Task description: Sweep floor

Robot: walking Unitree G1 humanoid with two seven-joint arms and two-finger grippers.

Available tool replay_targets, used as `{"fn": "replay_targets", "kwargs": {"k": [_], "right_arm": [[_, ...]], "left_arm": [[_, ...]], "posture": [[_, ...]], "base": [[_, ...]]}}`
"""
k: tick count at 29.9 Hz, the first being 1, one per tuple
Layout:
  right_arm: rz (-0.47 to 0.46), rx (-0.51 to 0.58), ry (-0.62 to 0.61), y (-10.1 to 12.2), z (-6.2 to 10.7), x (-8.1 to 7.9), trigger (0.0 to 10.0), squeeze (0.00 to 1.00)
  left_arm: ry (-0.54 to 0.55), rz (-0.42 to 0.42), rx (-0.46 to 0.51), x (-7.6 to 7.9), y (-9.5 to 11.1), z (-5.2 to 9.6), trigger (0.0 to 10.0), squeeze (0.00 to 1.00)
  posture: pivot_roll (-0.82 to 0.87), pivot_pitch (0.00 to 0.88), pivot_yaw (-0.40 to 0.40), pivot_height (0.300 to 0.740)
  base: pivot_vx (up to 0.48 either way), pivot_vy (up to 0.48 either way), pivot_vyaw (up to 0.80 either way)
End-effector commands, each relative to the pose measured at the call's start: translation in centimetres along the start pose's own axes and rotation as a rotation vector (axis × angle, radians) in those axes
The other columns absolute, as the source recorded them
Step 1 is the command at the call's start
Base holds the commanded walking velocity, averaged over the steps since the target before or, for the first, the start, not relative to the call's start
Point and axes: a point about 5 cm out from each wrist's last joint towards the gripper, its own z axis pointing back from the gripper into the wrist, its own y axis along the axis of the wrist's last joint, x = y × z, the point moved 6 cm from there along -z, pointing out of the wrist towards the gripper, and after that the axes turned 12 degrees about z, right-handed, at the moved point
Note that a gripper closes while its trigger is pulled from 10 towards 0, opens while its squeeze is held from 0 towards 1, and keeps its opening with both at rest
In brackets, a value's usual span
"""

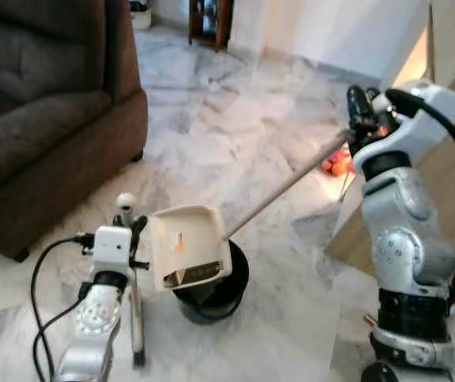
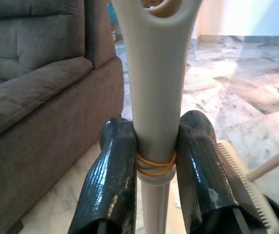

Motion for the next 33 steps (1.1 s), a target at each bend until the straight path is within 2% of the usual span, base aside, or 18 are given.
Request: {"fn": "replay_targets", "kwargs": {"k": [1, 16, 23, 25, 33], "right_arm": [[-0.020, 0.083, -0.004, 2.2, 0.1, 0.4, 10.0, 0.00], [-0.019, 0.085, -0.017, 2.2, 0.0, 0.5, 10.0, 0.00], [0.064, 0.105, -0.019, 2.5, 0.0, 0.4, 10.0, 0.00], [0.124, 0.136, 0.003, 3.1, 0.1, -0.3, 10.0, 0.00], [0.215, 0.210, 0.057, 4.1, 0.4, -2.1, 10.0, 0.00]], "left_arm": [[-0.022, -0.006, 0.049, 0.9, 1.2, -0.3, 10.0, 0.00], [-0.024, -0.011, 0.048, 1.0, 1.2, -0.4, 10.0, 0.00], [-0.038, -0.012, 0.044, 1.2, 1.0, -0.3, 10.0, 0.00], [-0.042, -0.009, 0.042, 1.3, 1.0, -0.3, 10.0, 0.00], [-0.060, -0.018, 0.046, 1.7, 1.0, -0.3, 10.0, 0.00]], "posture": [[0.05, 0.084, -0.080, 0.740], [0.05, 0.084, -0.081, 0.740], [0.05, 0.080, -0.079, 0.740], [0.05, 0.080, -0.079, 0.740], [0.05, 0.076, -0.077, 0.740]], "base": [[0.326, 0.000, 0.00], [0.324, 0.000, 0.00], [0.000, 0.000, 0.00], [0.000, 0.000, 0.00], [0.000, 0.000, 0.00]]}}
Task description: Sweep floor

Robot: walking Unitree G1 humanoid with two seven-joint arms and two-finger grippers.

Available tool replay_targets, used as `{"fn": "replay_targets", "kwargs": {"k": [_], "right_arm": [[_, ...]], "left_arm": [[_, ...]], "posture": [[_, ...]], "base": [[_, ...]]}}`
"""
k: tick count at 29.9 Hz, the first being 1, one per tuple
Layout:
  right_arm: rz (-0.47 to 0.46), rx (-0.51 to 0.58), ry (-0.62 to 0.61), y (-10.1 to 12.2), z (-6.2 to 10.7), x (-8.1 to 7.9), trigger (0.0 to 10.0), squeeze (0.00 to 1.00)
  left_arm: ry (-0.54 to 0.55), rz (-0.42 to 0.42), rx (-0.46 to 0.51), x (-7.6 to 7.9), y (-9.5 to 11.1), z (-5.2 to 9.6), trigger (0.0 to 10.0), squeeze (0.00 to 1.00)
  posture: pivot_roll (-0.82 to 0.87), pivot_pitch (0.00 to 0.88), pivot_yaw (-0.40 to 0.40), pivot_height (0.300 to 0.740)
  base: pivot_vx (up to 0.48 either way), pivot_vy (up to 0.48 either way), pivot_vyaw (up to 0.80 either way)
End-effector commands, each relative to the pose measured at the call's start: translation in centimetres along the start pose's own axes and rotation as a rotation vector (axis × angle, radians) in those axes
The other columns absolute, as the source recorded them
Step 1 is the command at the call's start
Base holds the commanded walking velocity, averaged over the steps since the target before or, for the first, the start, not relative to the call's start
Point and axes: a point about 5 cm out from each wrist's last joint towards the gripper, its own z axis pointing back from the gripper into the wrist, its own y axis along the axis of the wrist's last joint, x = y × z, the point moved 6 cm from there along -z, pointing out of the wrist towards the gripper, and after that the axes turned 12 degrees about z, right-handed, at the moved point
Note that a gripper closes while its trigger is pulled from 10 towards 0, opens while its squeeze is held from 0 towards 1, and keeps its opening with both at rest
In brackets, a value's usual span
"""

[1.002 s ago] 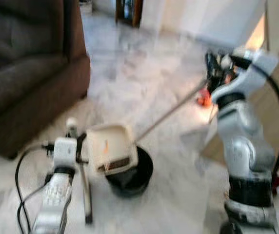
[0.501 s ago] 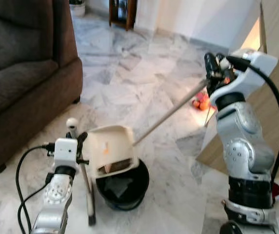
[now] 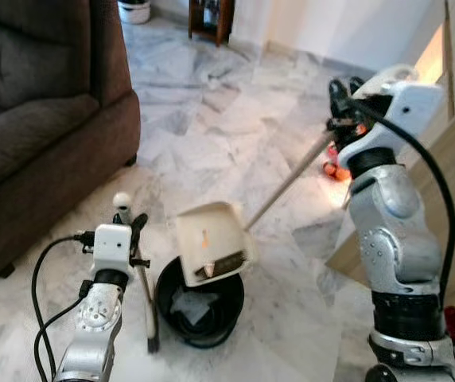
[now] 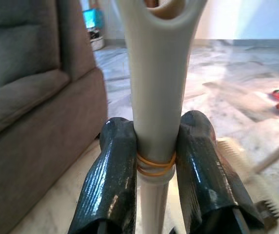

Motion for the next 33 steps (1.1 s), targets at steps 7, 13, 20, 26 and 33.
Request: {"fn": "replay_targets", "kwargs": {"k": [7, 13, 20, 26, 33], "right_arm": [[0.124, 0.159, 0.023, 3.5, 0.4, -0.6, 10.0, 0.00], [0.154, 0.207, 0.076, 4.1, 0.7, -2.0, 10.0, 0.00], [0.170, 0.271, 0.153, 4.9, 1.4, -3.7, 10.0, 0.00], [0.158, 0.324, 0.218, 5.7, 1.9, -4.8, 10.0, 0.00], [0.190, 0.381, 0.310, 6.4, 2.9, -6.8, 10.0, 0.00]], "left_arm": [[-0.028, -0.028, 0.042, 0.5, 0.9, -0.1, 10.0, 0.00], [-0.031, -0.031, 0.046, 0.5, 1.0, -0.1, 10.0, 0.00], [-0.032, -0.032, 0.048, 0.5, 1.1, -0.1, 10.0, 0.00], [-0.035, -0.033, 0.052, 0.5, 1.2, -0.2, 10.0, 0.00], [-0.036, -0.033, 0.054, 0.6, 1.2, -0.2, 10.0, 0.00]], "posture": [[0.05, 0.082, -0.078, 0.740], [0.05, 0.086, -0.077, 0.740], [0.05, 0.087, -0.076, 0.740], [0.05, 0.089, -0.074, 0.740], [0.05, 0.089, -0.074, 0.740]], "base": [[0.000, 0.000, 0.00], [0.000, 0.000, 0.00], [0.000, 0.000, 0.00], [0.000, 0.000, 0.00], [0.000, 0.000, 0.00]]}}
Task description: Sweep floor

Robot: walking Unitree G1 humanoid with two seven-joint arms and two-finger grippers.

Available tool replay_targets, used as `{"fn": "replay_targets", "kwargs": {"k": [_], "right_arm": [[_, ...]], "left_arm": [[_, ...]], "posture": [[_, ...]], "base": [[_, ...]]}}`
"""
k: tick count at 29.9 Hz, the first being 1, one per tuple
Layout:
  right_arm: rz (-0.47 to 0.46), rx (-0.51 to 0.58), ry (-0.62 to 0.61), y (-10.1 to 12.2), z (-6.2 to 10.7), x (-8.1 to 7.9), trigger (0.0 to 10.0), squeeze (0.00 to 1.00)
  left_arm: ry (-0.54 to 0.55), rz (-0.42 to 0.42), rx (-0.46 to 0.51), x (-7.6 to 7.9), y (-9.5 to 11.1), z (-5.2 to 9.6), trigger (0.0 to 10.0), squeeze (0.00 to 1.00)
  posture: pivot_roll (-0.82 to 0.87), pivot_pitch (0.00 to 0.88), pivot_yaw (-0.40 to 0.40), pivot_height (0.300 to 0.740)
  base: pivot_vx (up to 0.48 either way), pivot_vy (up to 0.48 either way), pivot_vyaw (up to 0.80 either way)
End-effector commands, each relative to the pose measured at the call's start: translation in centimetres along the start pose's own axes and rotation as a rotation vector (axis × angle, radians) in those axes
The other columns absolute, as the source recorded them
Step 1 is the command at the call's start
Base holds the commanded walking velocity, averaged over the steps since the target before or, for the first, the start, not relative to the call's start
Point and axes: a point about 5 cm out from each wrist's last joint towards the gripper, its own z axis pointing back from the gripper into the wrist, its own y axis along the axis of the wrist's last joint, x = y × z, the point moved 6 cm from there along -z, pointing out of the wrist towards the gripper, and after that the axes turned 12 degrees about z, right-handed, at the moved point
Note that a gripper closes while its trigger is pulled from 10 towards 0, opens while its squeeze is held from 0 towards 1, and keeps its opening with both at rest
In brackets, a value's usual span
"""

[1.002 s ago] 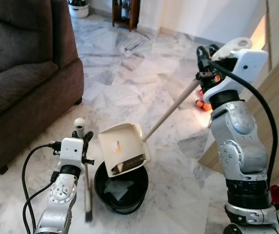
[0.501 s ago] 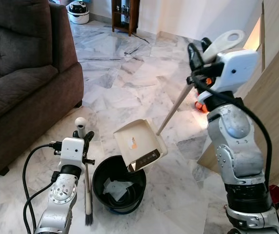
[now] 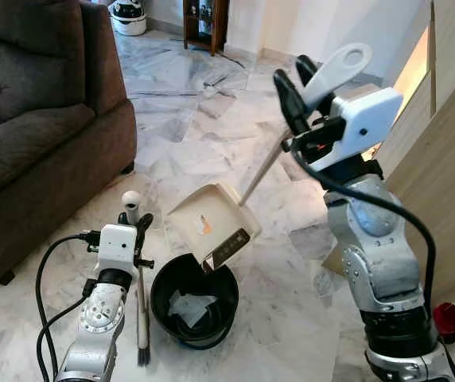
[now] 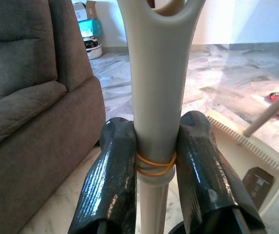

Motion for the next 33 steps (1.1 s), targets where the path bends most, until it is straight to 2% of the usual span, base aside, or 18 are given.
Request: {"fn": "replay_targets", "kwargs": {"k": [1, 7, 33], "right_arm": [[0.033, 0.120, 0.003, 2.93, -0.02, 0.07, 10.0, 0.00], [0.010, 0.149, 0.052, 3.50, 0.21, -0.79, 10.0, 0.00], [0.010, 0.149, 0.052, 3.50, 0.21, -0.79, 10.0, 0.00]], "left_arm": [[-0.019, -0.024, 0.043, 0.28, 1.02, -0.21, 10.0, 0.00], [-0.019, -0.024, 0.045, 0.27, 1.06, -0.23, 10.0, 0.00], [-0.019, -0.024, 0.045, 0.27, 1.06, -0.23, 10.0, 0.00]], "posture": [[0.05, 0.089, -0.074, 0.740], [0.05, 0.089, -0.074, 0.740], [0.05, 0.089, -0.074, 0.740]], "base": [[0.000, 0.000, 0.00], [0.000, 0.000, 0.00], [0.000, 0.000, 0.00]]}}
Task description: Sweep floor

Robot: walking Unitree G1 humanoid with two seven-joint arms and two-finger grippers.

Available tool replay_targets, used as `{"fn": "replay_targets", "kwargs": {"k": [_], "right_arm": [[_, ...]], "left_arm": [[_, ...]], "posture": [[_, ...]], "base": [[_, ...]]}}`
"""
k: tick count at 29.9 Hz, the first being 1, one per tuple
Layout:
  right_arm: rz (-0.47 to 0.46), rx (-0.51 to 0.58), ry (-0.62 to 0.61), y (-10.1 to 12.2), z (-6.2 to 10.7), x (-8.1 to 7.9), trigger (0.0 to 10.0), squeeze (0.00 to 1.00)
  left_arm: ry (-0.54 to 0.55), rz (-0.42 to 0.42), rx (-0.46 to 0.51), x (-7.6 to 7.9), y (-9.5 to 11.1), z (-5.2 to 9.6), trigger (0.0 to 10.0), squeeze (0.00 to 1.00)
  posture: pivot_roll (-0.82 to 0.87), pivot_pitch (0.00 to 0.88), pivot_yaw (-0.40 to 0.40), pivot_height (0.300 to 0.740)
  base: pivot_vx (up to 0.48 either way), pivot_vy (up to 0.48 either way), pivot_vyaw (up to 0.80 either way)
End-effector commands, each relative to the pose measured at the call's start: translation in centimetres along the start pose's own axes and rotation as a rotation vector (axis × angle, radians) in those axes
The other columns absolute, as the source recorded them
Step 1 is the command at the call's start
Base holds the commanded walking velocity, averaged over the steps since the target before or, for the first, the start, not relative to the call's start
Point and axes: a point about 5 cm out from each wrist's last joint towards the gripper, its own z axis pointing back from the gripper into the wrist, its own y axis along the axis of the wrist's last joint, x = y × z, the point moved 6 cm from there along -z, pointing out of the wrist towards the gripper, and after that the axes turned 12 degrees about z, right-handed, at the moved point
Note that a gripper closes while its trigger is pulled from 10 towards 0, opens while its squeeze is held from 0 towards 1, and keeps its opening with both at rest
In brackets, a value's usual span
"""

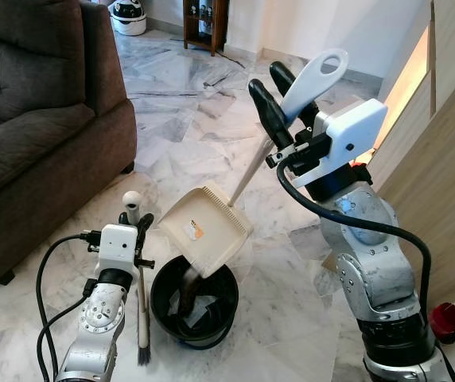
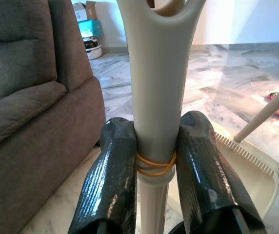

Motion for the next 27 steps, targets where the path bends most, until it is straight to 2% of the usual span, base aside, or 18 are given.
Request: {"fn": "replay_targets", "kwargs": {"k": [1, 5, 7, 8, 10, 17, 18, 19, 20, 21, 27], "right_arm": [[0.031, 0.113, -0.010, 2.8, -0.1, 0.4, 10.0, 0.00], [0.028, 0.117, 0.001, 2.9, -0.1, 0.2, 10.0, 0.00], [0.095, 0.084, -0.022, 1.8, -0.1, 0.7, 10.0, 0.00], [0.144, 0.056, -0.059, 1.1, -0.1, 1.5, 10.0, 0.00], [0.168, 0.033, -0.086, 0.6, -0.2, 2.2, 10.0, 0.00], [0.168, 0.033, -0.086, 0.6, -0.2, 2.2, 10.0, 0.00], [0.196, -0.002, -0.151, -0.1, 0.1, 3.6, 10.0, 0.00], [0.196, -0.002, -0.151, -0.1, 0.1, 3.6, 10.0, 0.00], [0.245, -0.077, -0.253, -1.8, 0.8, 6.1, 10.0, 0.00], [0.263, -0.110, -0.284, -2.6, 1.2, 6.9, 10.0, 0.00], [0.304, -0.238, -0.346, -5.8, 2.8, 8.4, 10.0, 0.00]], "left_arm": [[-0.019, -0.023, 0.044, 0.3, 1.0, -0.2, 10.0, 0.00], [-0.019, -0.023, 0.044, 0.3, 1.0, -0.2, 10.0, 0.00], [-0.026, -0.026, 0.045, 0.5, 1.0, -0.3, 10.0, 0.00], [-0.035, -0.032, 0.047, 0.7, 1.0, -0.3, 10.0, 0.00], [-0.037, -0.033, 0.047, 0.7, 1.0, -0.3, 10.0, 0.00], [-0.037, -0.033, 0.047, 0.7, 1.0, -0.3, 10.0, 0.00], [-0.037, -0.032, 0.047, 0.8, 1.0, -0.3, 10.0, 0.00], [-0.037, -0.032, 0.047, 0.8, 1.0, -0.3, 10.0, 0.00], [-0.037, -0.031, 0.046, 0.8, 1.0, -0.3, 10.0, 0.00], [-0.036, -0.030, 0.045, 0.8, 0.9, -0.3, 10.0, 0.00], [-0.038, -0.028, 0.045, 0.9, 0.9, -0.2, 10.0, 0.00]], "posture": [[0.05, 0.089, -0.074, 0.740], [0.05, 0.089, -0.074, 0.740], [0.05, 0.071, -0.074, 0.740], [0.05, 0.067, -0.075, 0.740], [0.05, 0.067, -0.075, 0.740], [0.05, 0.067, -0.075, 0.740], [0.05, 0.065, -0.076, 0.740], [0.05, 0.065, -0.076, 0.740], [0.05, 0.072, -0.079, 0.740], [0.05, 0.072, -0.079, 0.740], [0.05, 0.079, -0.079, 0.740]], "base": [[0.000, 0.000, 0.00], [0.000, 0.000, 0.00], [0.000, 0.000, 0.00], [0.000, 0.000, 0.00], [0.000, 0.000, 0.00], [0.000, 0.000, 0.00], [0.000, 0.000, 0.00], [0.000, 0.000, 0.00], [0.000, 0.000, 0.00], [0.000, 0.000, 0.00], [0.000, 0.000, 0.00]]}}
